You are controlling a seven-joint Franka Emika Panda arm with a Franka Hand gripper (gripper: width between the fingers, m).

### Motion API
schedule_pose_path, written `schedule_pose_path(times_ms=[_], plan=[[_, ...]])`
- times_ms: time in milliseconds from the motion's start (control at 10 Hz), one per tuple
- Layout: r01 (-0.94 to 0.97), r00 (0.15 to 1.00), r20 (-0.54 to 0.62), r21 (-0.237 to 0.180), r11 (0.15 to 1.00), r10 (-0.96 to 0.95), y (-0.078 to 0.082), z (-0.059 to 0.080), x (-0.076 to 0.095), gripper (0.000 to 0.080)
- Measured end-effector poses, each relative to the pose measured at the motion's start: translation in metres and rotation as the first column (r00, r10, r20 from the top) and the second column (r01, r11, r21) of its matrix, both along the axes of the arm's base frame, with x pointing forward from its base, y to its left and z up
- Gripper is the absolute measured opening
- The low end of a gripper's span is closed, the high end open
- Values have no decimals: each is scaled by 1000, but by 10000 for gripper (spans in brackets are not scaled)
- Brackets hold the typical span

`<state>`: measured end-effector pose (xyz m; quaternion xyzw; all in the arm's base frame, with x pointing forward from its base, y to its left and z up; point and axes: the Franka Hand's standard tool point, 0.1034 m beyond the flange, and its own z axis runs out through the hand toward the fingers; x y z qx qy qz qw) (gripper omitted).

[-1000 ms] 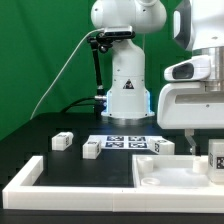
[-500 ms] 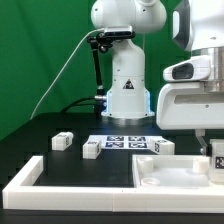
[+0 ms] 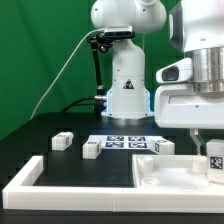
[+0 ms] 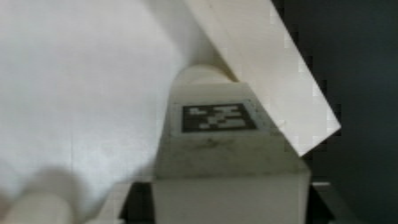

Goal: Assemble one leg

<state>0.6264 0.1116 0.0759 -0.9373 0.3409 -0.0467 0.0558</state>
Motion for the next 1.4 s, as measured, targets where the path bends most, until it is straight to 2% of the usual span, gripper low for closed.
schedule_pose_path(times_ms=[200,400,1000,1100,1200,1300,1400], plan=[[231,973,-18,24,973,-231,-2,-1,-1,291],[482,876,-41,52,875,-481,-3,-2,-2,292],[486,874,-41,52,873,-484,-3,-2,-2,294],[486,874,-41,52,873,-484,-3,-2,-2,352],[486,874,-41,52,873,-484,-3,-2,-2,534],[486,874,-41,52,873,-484,-3,-2,-2,534],[486,874,-41,52,873,-484,-3,-2,-2,625]])
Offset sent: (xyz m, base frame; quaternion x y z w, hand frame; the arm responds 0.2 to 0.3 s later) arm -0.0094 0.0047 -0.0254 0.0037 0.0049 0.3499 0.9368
